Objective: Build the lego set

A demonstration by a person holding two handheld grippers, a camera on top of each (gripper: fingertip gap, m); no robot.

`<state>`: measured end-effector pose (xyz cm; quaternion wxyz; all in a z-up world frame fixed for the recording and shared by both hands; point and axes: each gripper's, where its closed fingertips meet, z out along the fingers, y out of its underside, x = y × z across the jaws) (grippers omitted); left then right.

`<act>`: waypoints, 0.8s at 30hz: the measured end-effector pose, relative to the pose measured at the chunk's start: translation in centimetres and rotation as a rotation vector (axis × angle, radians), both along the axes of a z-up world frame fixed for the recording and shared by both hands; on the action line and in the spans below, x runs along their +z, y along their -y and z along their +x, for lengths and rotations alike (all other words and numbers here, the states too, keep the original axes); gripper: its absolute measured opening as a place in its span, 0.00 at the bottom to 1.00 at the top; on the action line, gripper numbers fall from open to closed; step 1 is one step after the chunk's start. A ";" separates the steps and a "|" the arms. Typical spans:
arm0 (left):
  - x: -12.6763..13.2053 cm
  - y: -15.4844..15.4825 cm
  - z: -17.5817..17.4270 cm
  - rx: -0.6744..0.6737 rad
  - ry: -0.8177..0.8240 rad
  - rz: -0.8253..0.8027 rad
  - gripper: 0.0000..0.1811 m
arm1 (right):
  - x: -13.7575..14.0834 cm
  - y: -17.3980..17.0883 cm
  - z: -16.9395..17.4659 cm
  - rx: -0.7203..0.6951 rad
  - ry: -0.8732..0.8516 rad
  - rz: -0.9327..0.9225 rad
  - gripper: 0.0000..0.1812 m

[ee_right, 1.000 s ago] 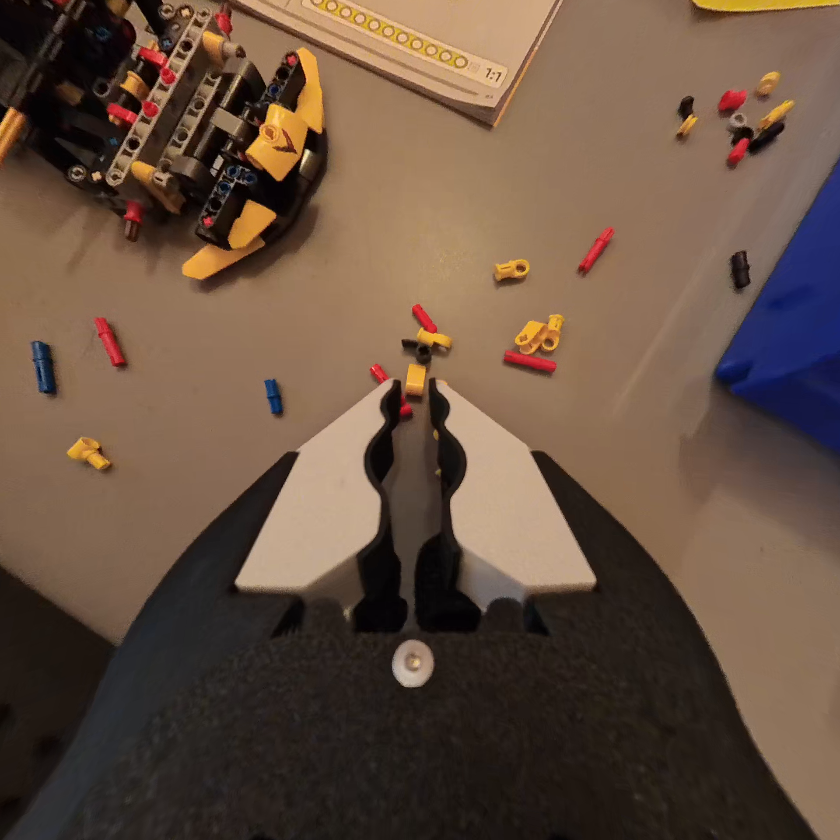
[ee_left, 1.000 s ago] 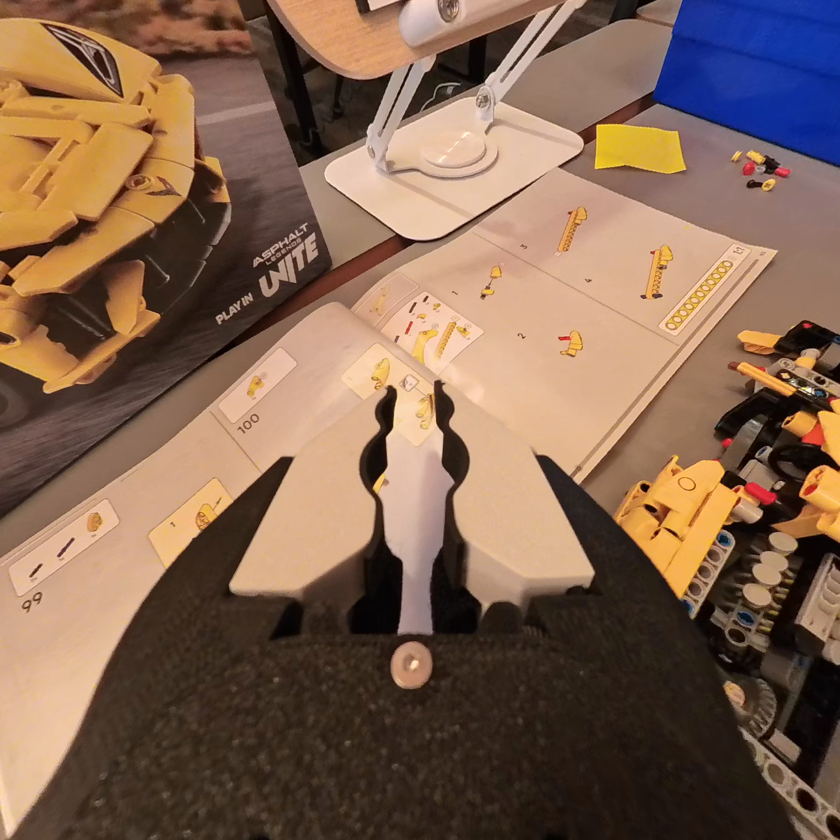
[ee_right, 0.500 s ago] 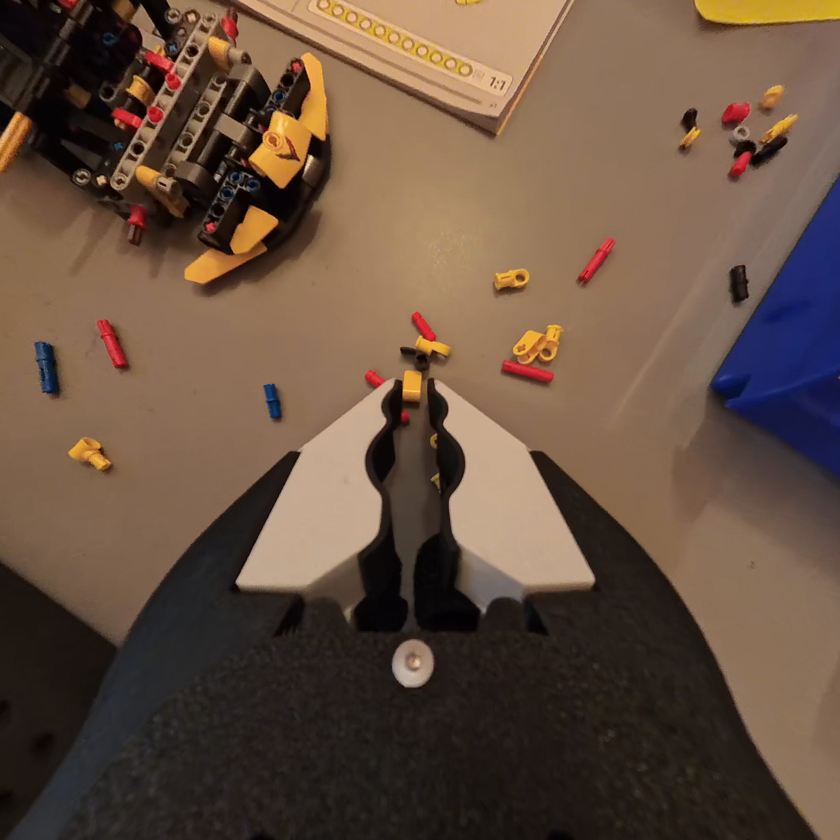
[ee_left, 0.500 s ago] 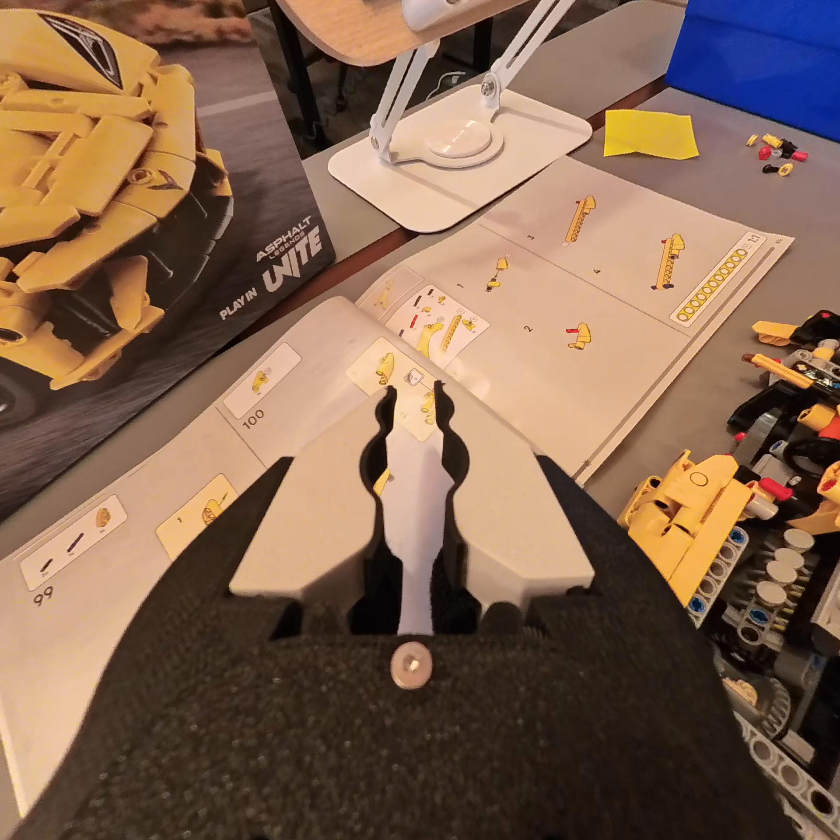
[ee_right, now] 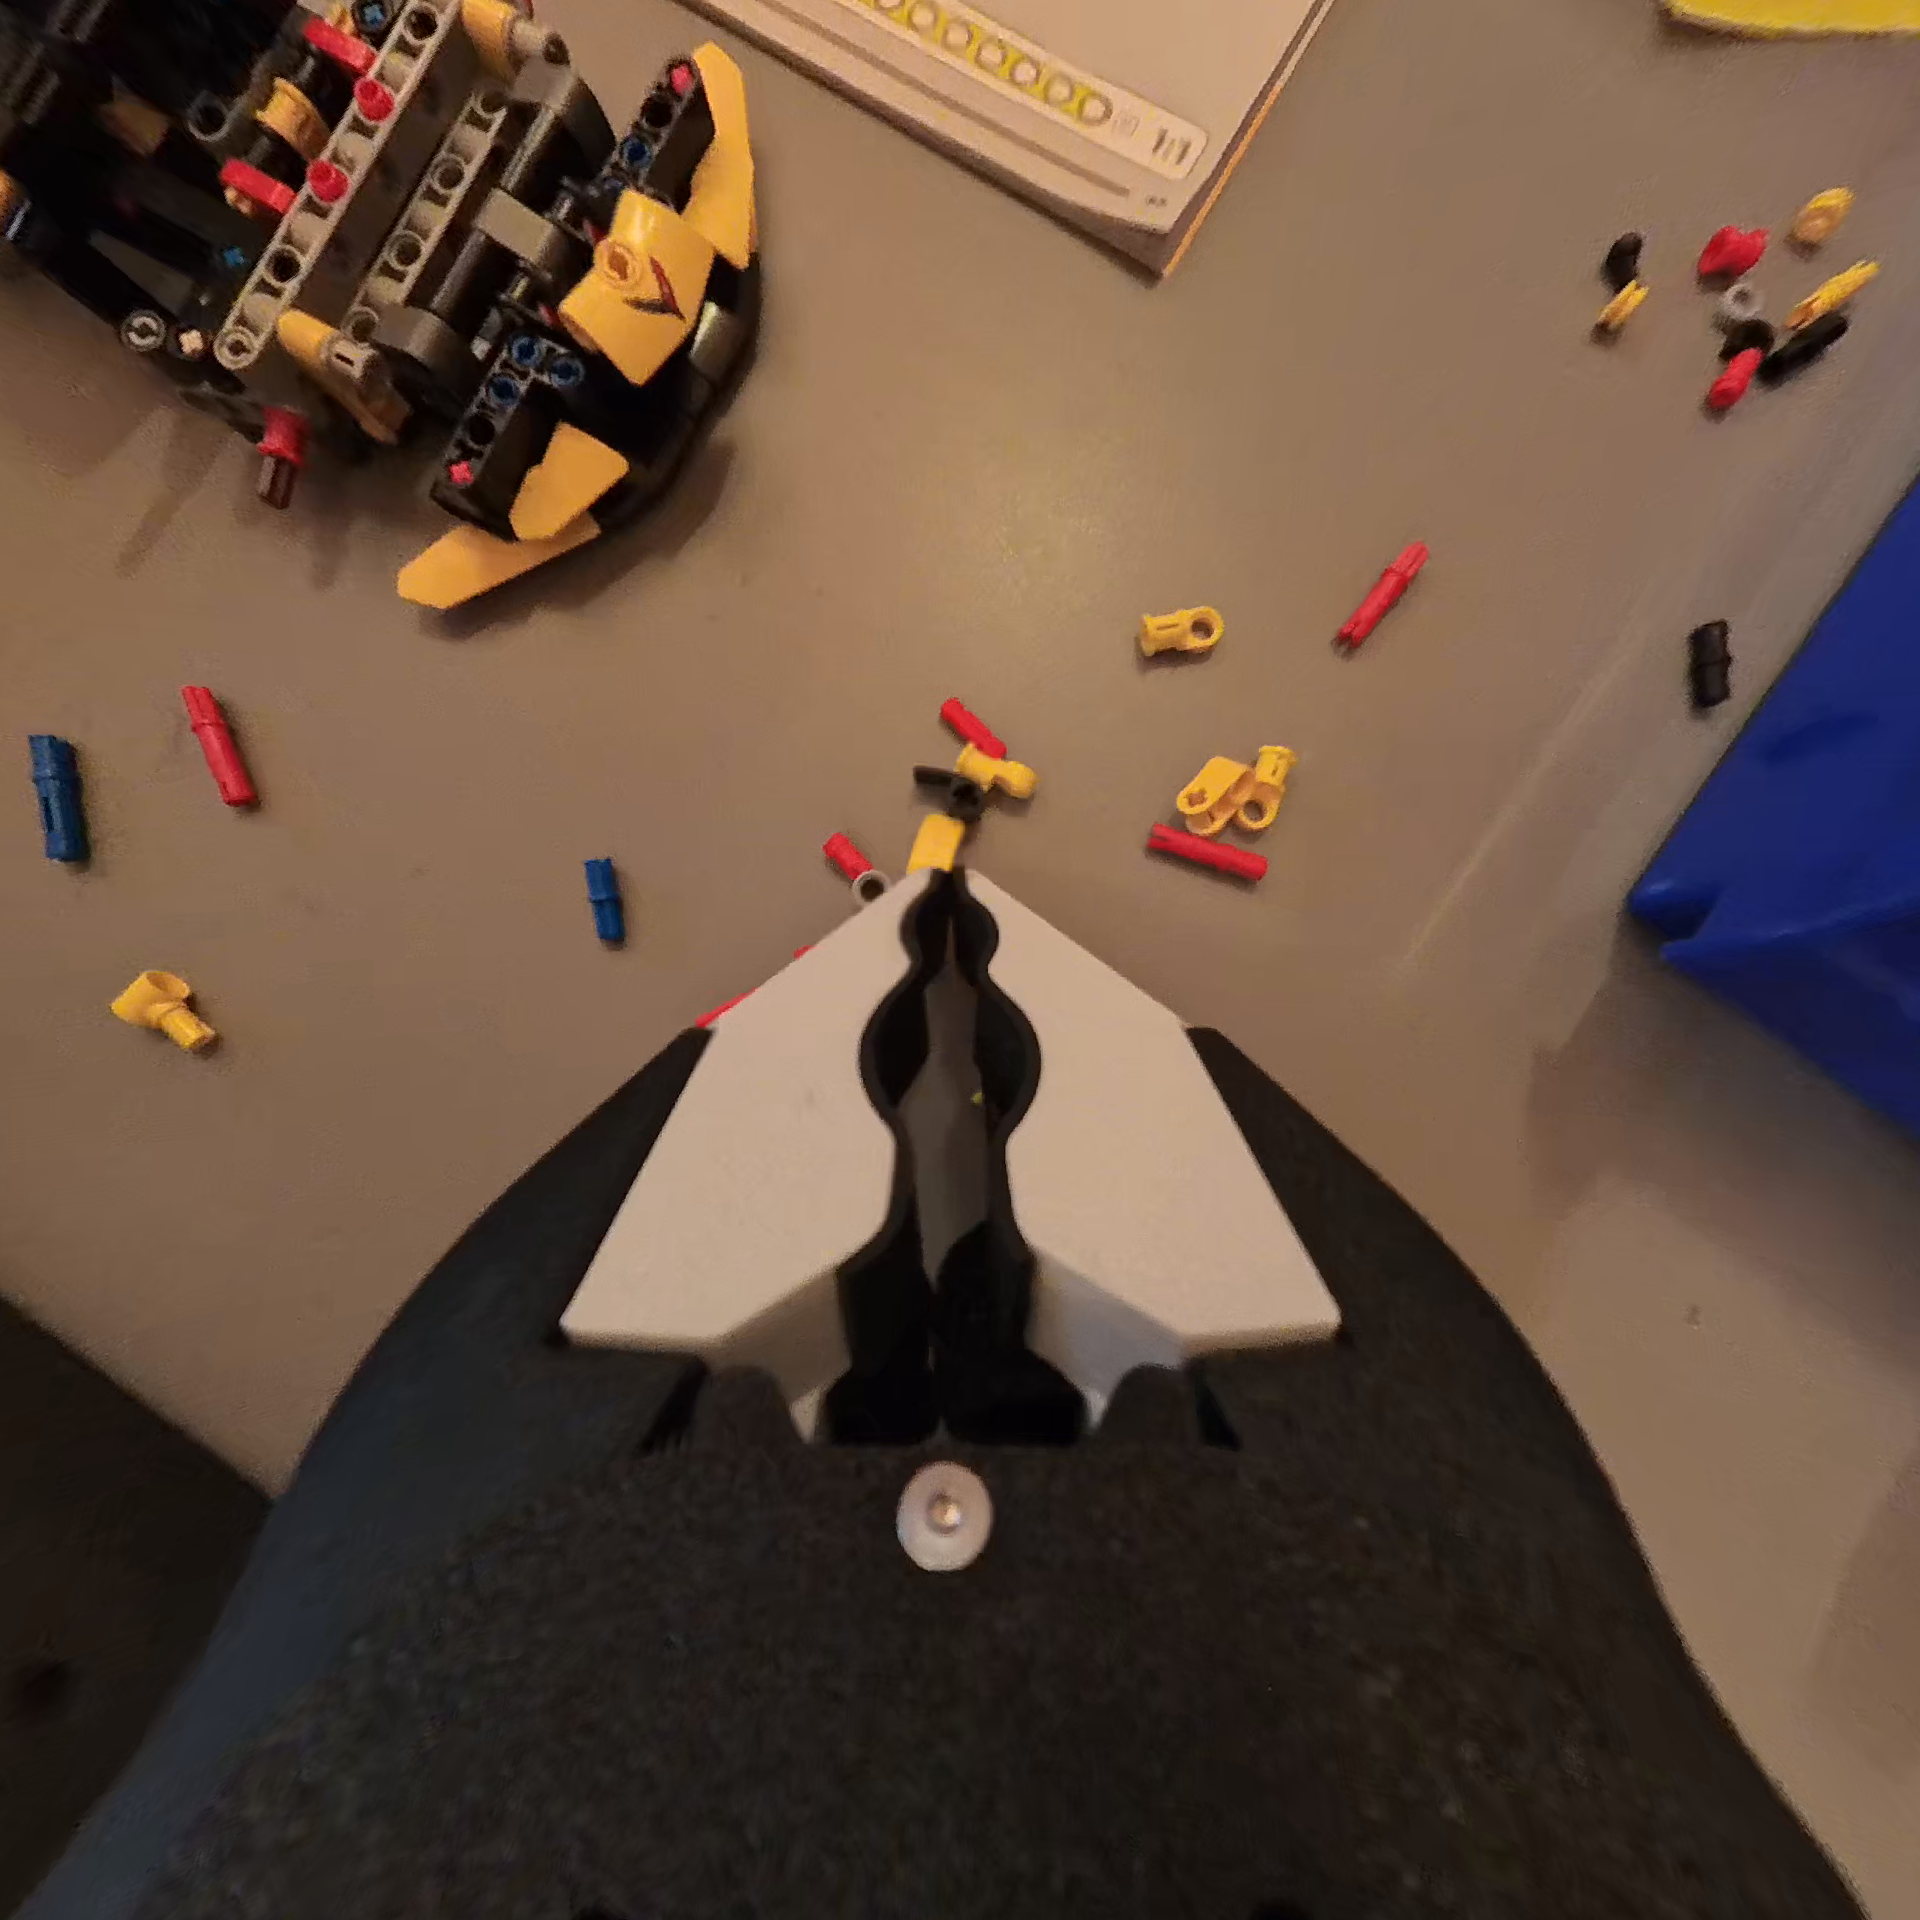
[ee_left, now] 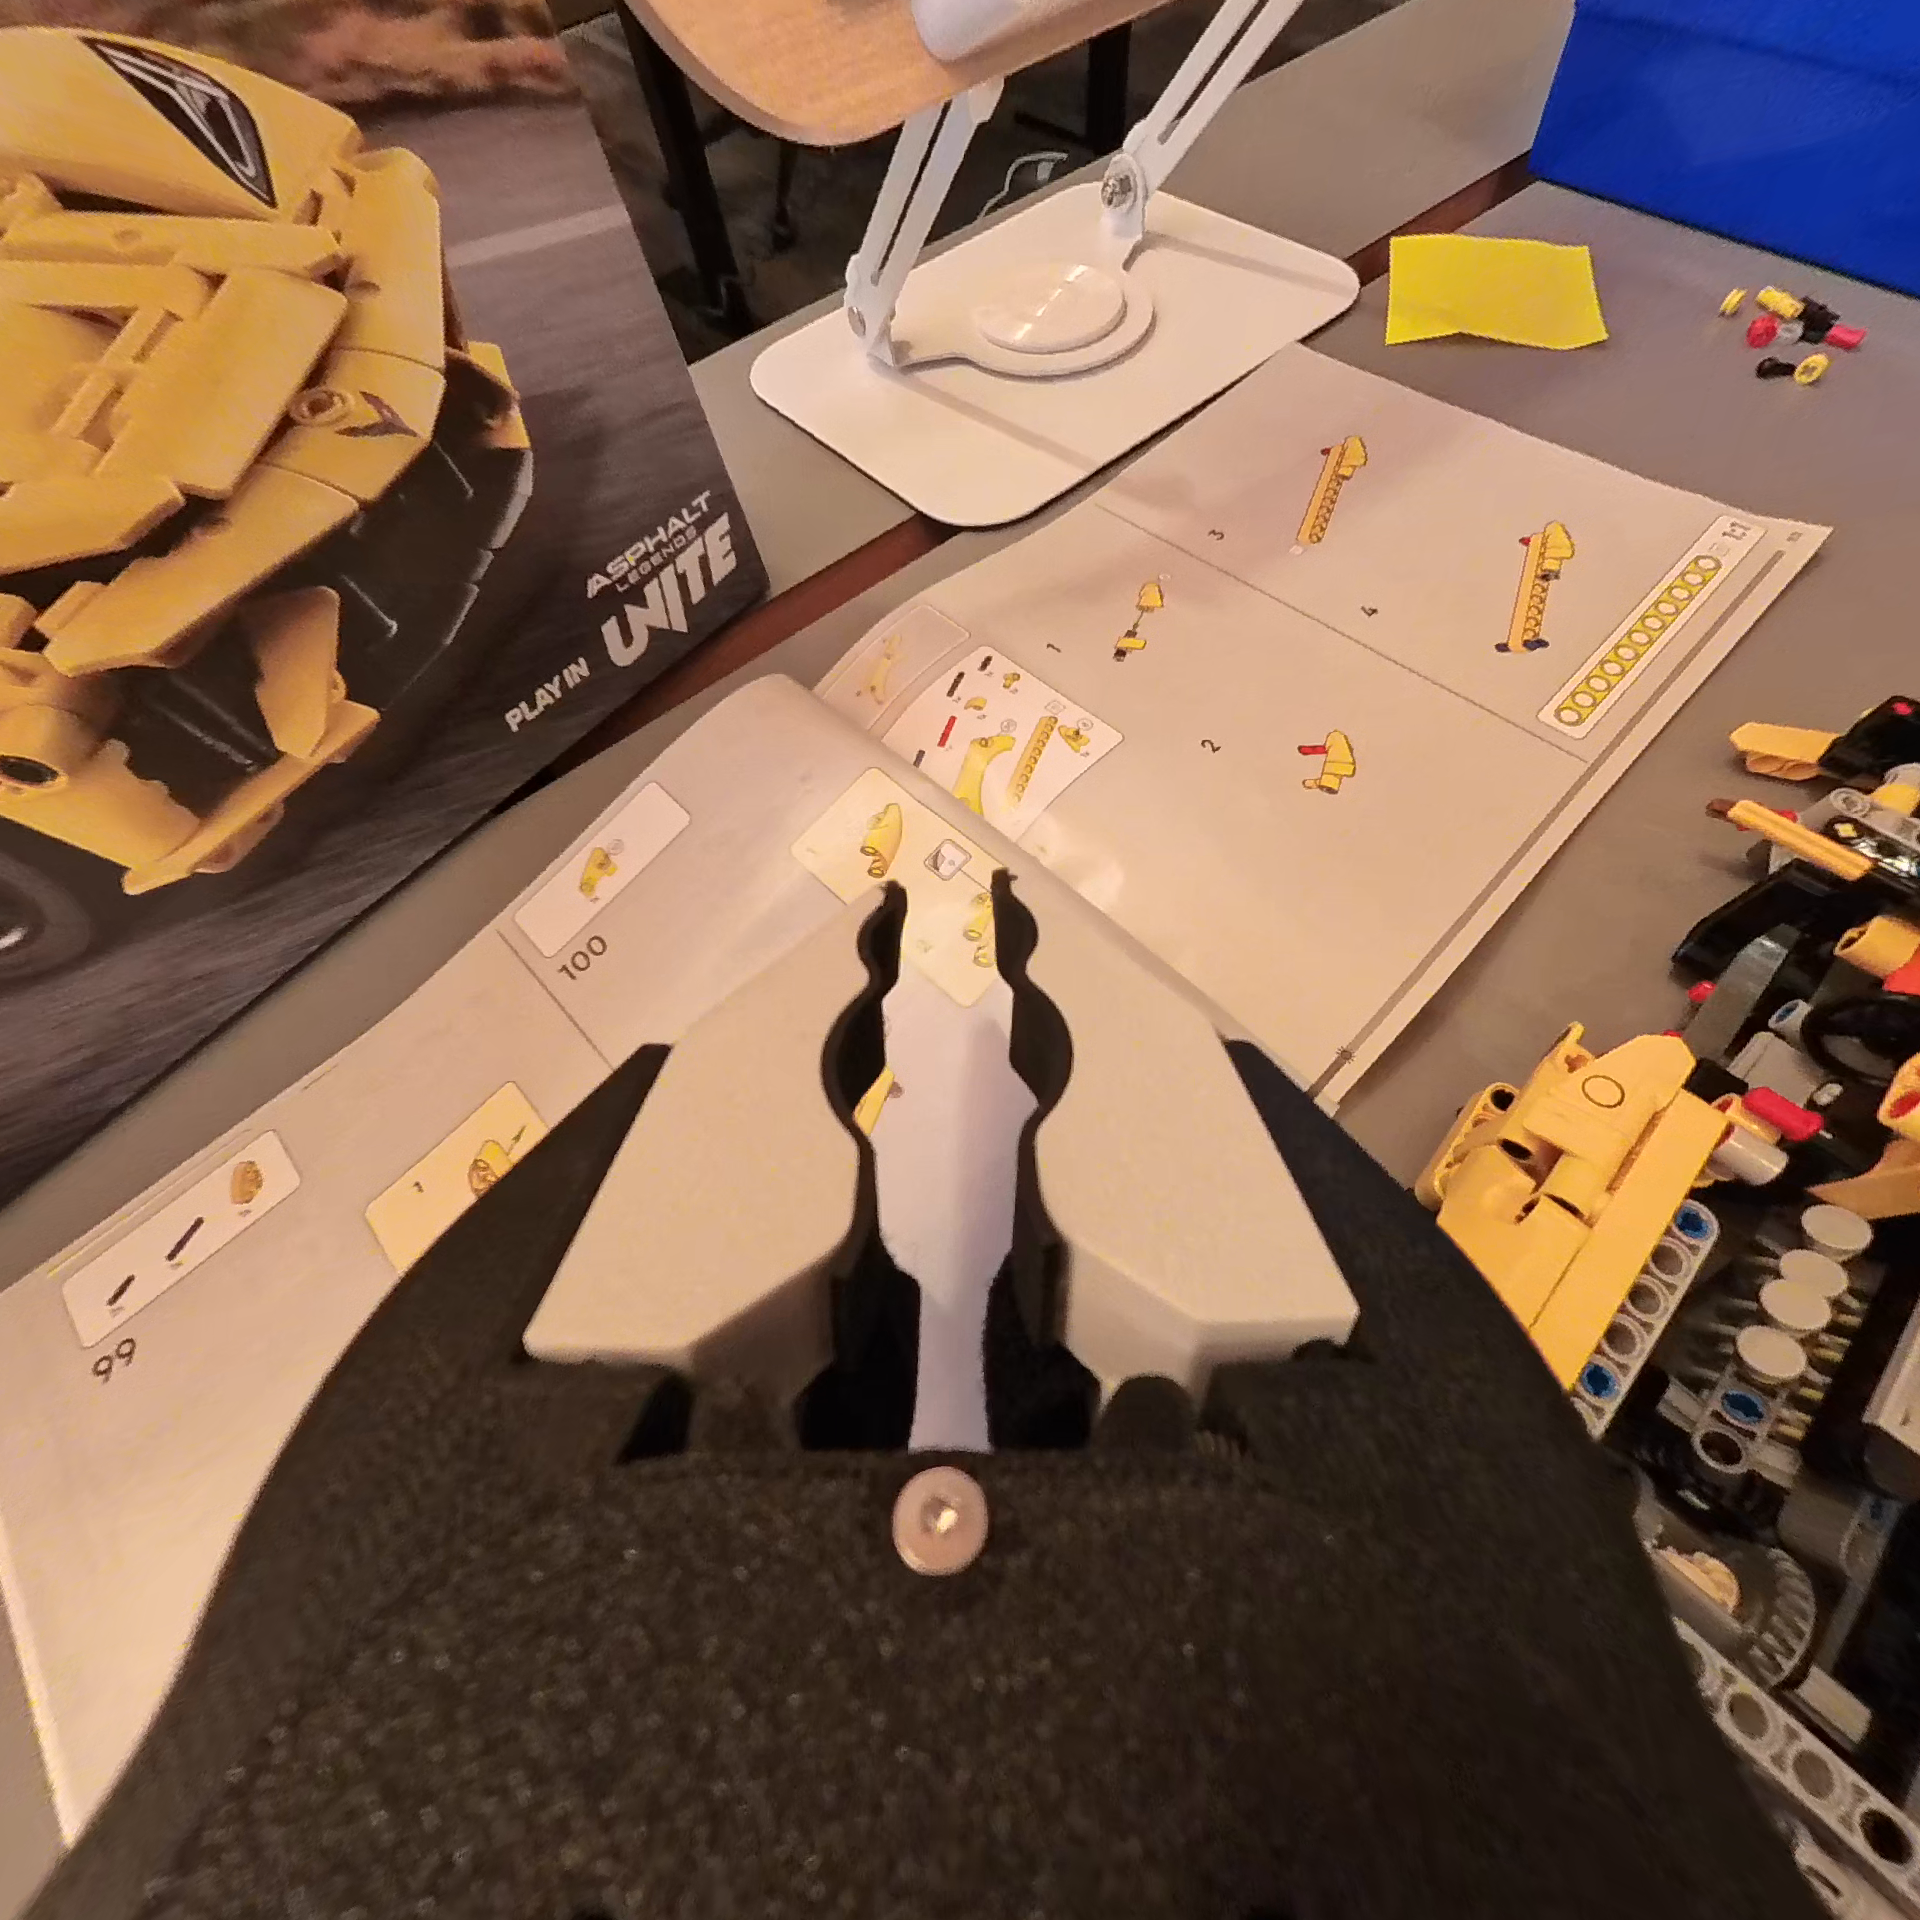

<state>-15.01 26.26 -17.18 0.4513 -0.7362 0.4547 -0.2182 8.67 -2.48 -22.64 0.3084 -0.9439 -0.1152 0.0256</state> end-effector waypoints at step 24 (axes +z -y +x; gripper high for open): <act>0.2 -0.1 -0.2 0.005 0.004 0.001 0.09 | -0.4 -0.4 -0.4 -0.001 -0.030 -0.078 0.07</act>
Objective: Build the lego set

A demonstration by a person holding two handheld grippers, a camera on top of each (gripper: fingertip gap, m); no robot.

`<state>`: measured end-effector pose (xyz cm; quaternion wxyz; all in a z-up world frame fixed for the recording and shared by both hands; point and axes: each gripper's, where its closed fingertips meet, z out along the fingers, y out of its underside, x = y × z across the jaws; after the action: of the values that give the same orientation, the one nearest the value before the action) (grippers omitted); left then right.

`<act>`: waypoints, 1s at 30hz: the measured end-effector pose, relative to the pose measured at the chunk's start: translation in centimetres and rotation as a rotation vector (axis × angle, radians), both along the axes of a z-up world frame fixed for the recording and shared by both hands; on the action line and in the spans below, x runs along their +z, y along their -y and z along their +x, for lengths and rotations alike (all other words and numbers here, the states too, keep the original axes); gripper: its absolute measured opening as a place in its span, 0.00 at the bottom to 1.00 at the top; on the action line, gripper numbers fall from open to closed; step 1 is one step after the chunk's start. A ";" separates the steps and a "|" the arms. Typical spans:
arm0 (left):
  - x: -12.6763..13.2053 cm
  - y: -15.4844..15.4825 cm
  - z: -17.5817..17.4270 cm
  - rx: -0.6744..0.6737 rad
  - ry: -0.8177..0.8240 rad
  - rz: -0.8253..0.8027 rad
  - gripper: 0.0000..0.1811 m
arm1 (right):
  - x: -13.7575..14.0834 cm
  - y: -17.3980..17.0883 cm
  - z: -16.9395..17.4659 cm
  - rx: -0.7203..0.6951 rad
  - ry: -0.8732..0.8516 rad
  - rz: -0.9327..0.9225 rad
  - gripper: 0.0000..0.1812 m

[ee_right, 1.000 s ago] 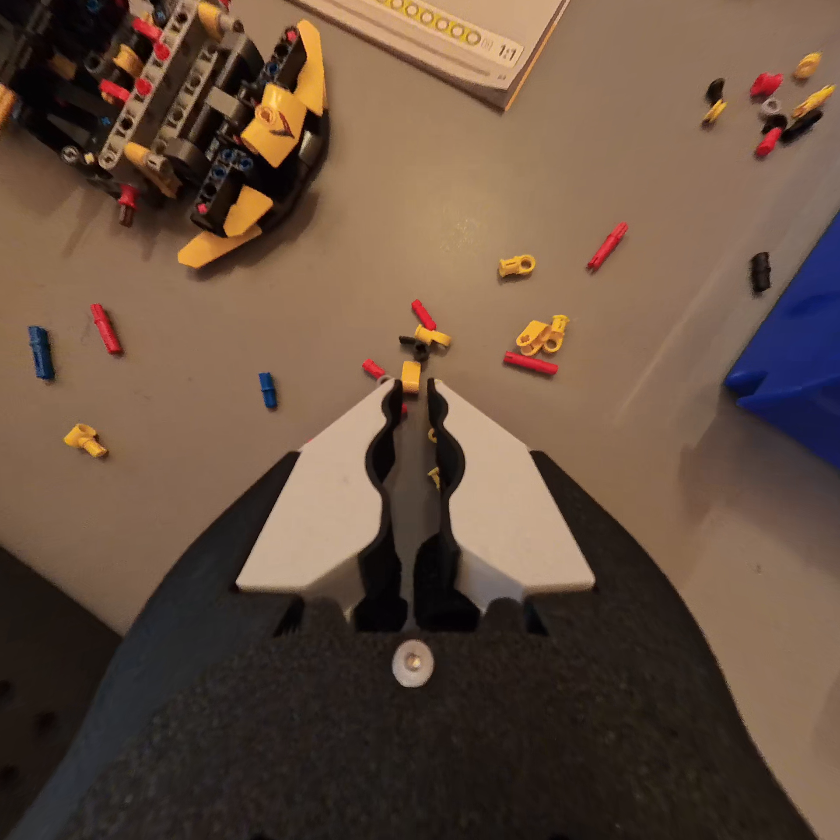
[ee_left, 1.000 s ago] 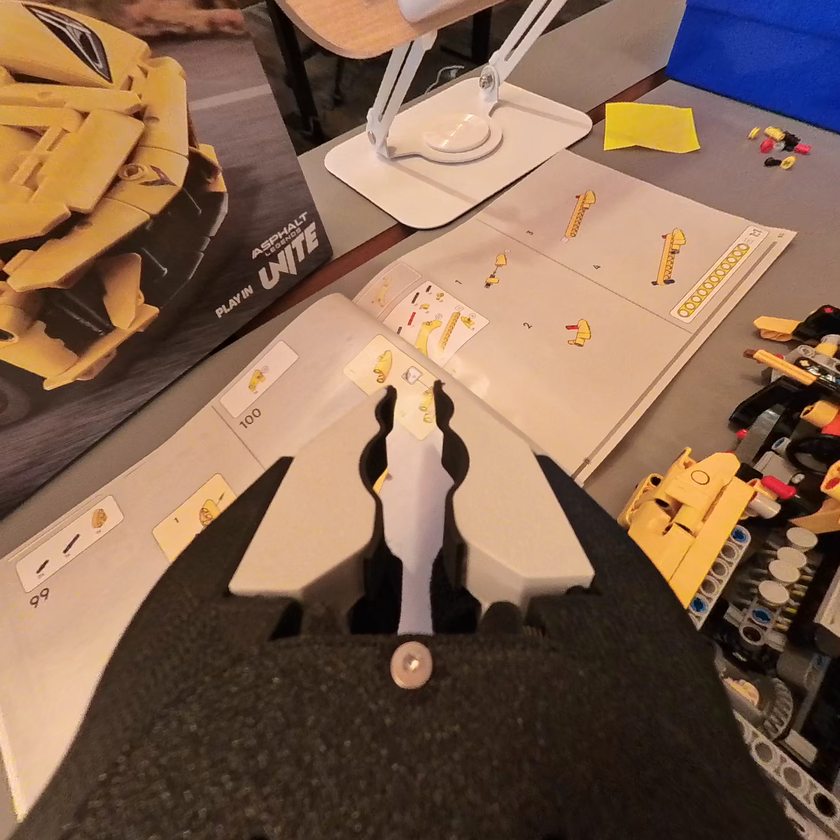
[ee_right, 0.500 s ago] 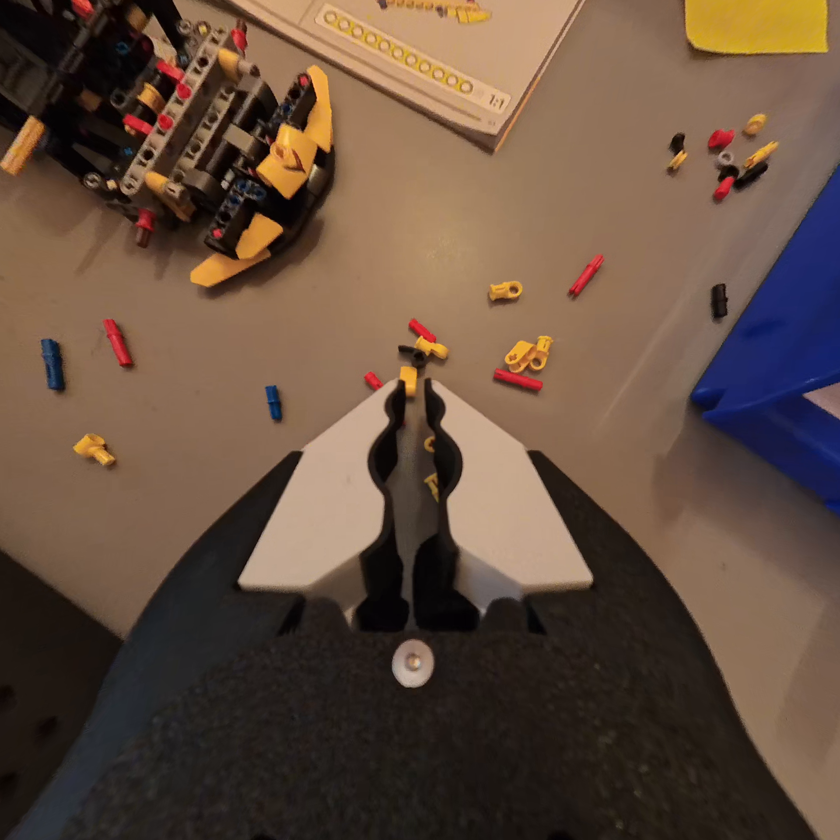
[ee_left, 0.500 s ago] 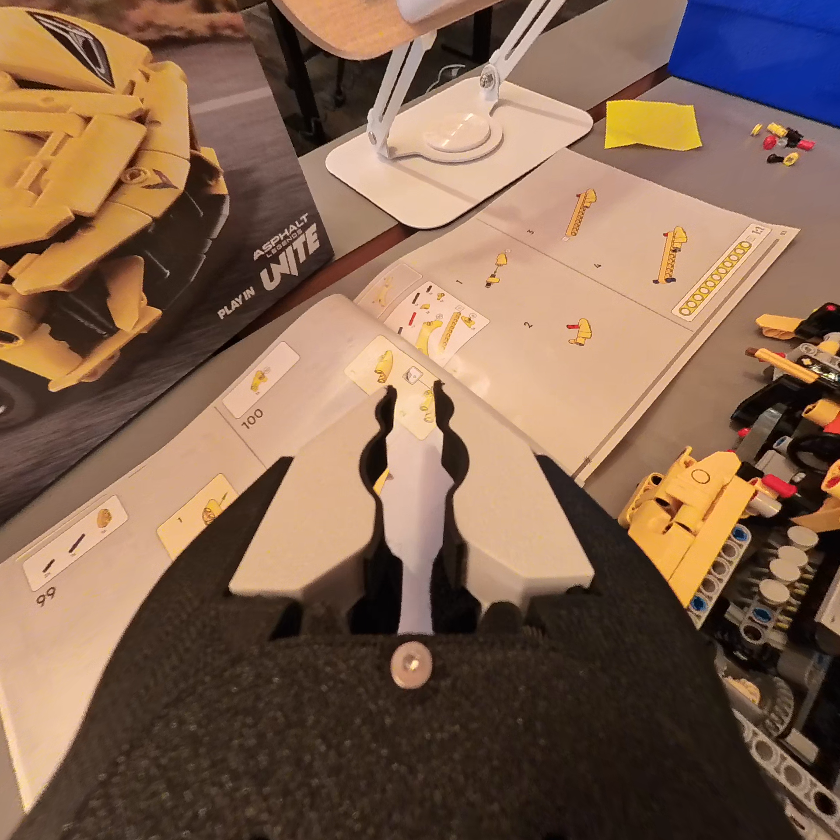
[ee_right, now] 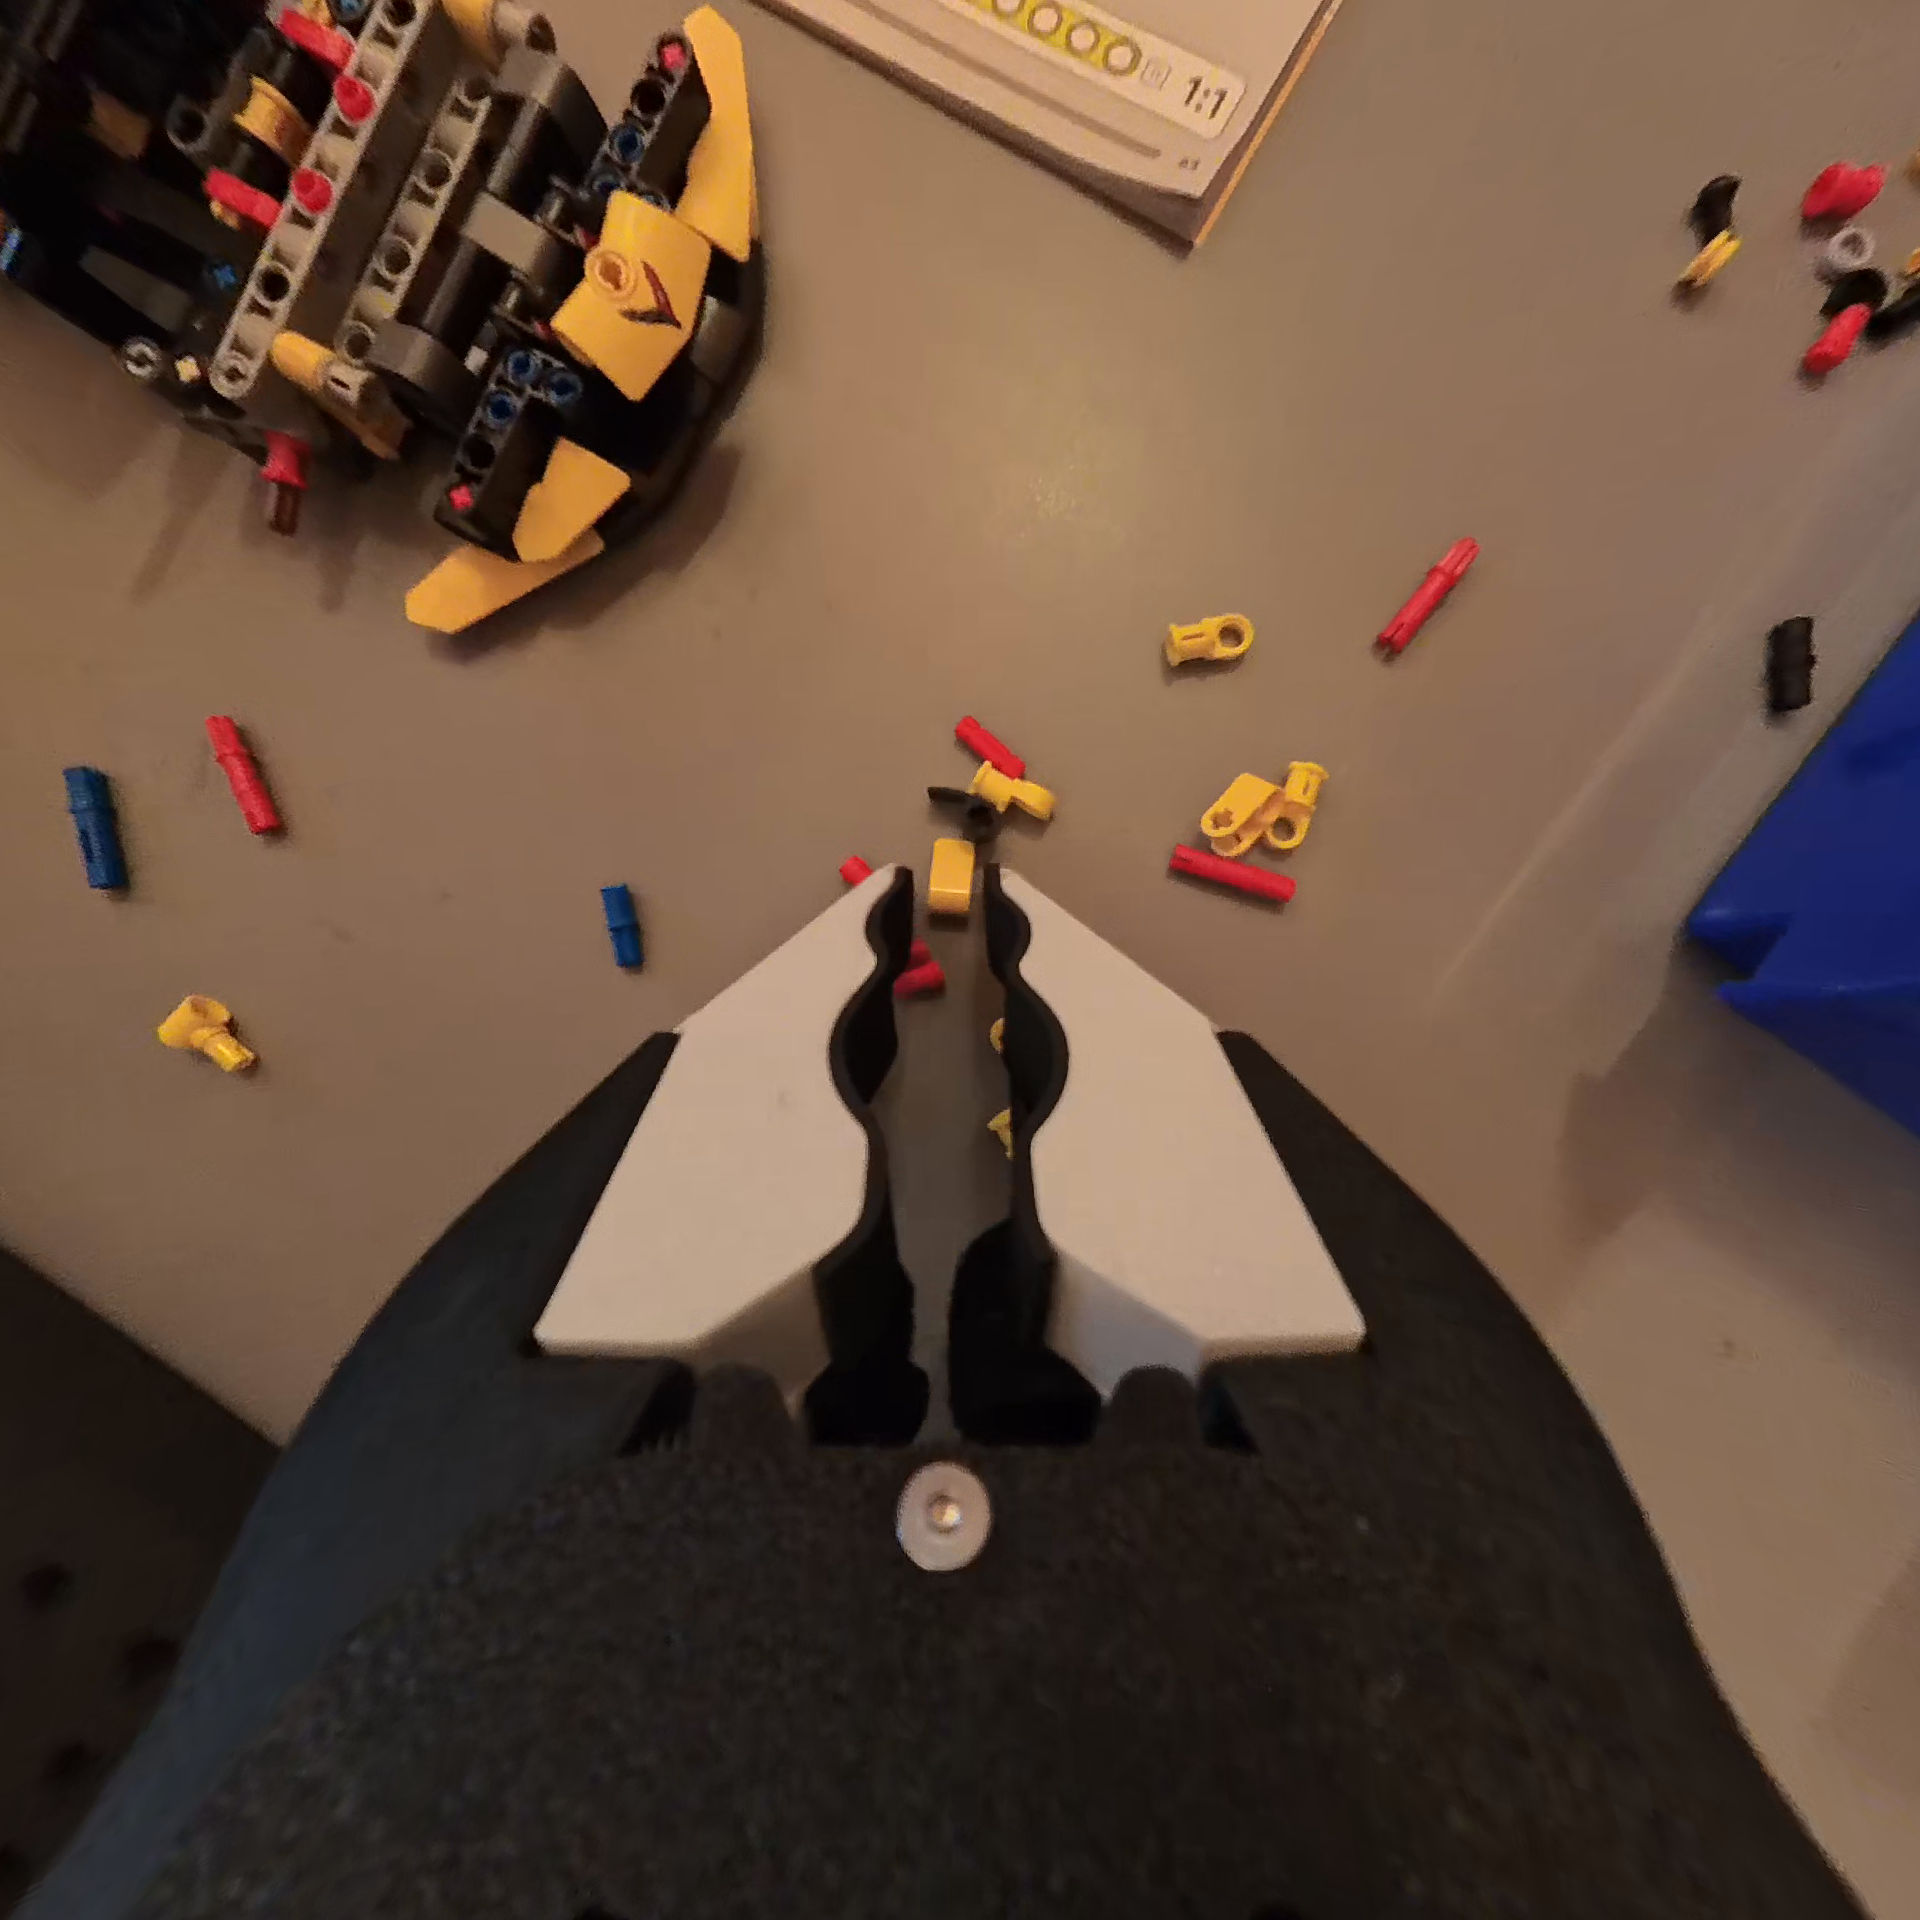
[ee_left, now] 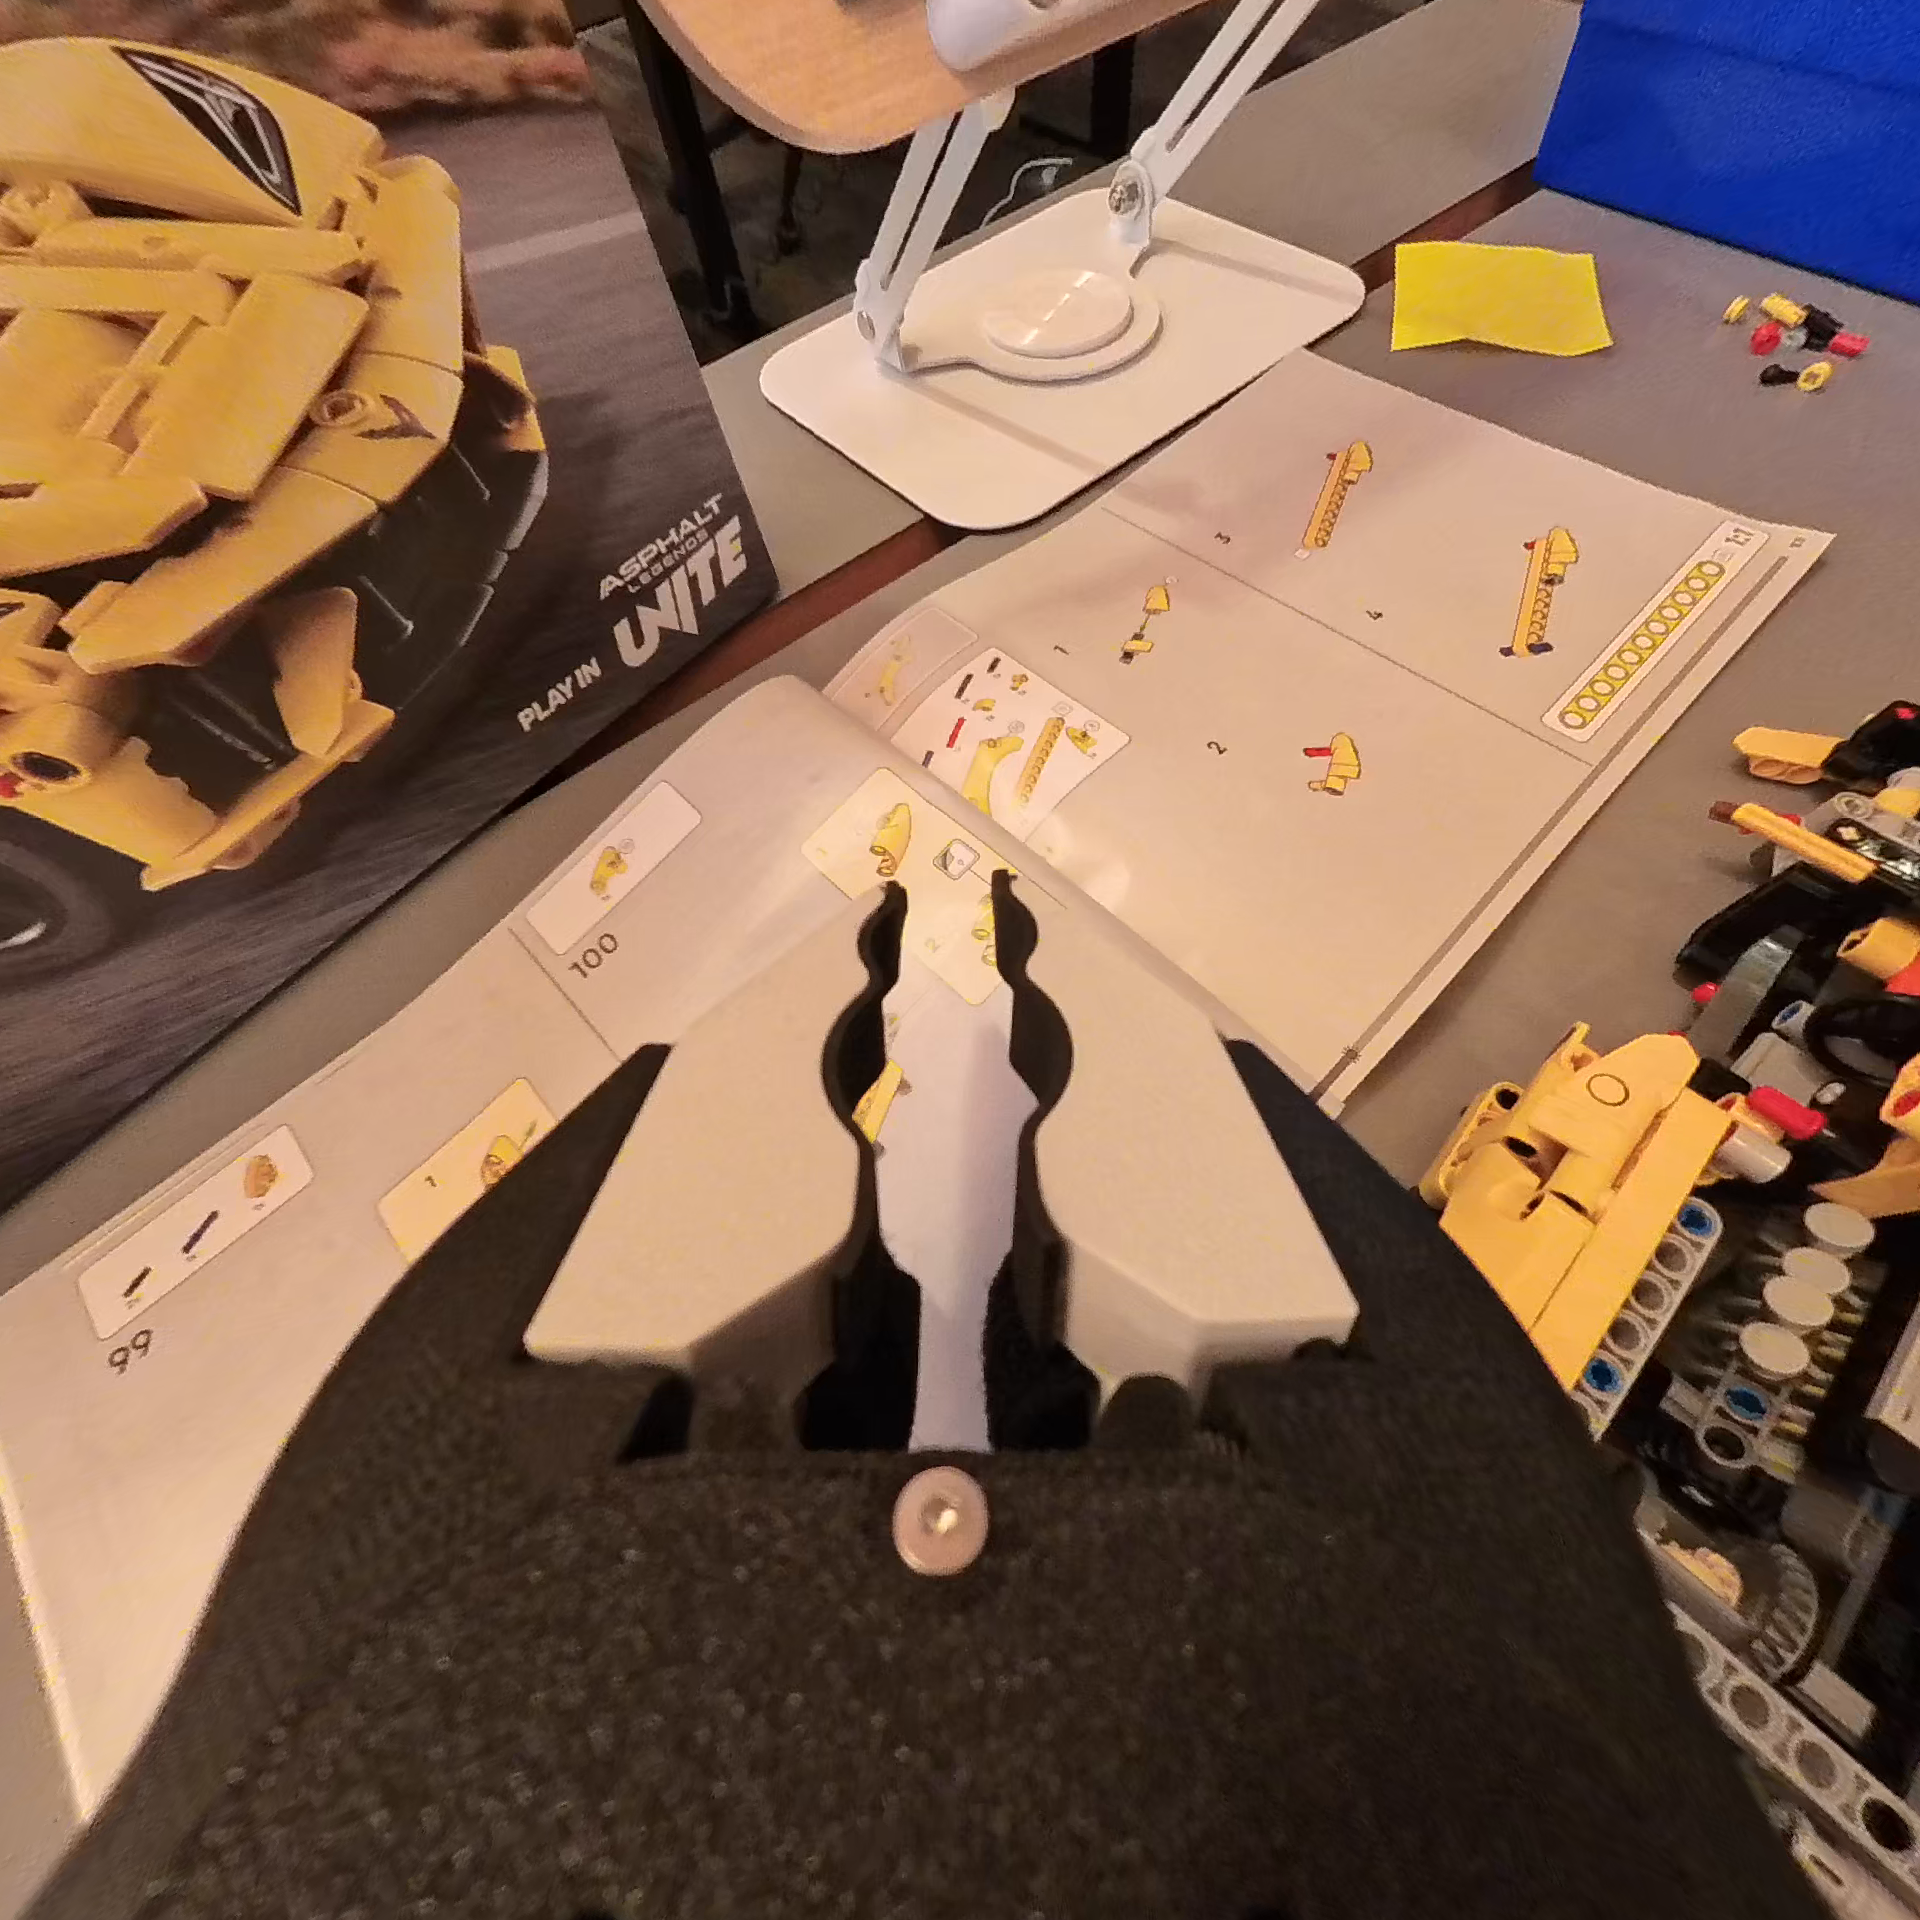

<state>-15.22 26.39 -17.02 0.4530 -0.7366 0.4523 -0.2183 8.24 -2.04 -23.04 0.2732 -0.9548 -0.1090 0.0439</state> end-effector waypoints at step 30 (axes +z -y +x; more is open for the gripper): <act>0.8 0.5 0.2 -0.021 0.017 0.005 0.09 | 1.0 7.4 -16.1 0.520 -0.176 0.013 0.04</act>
<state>-15.01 25.91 -16.24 0.4563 -0.7289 0.4566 -0.2282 -7.89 -9.46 -22.04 0.2674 -0.8854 -0.3266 0.1946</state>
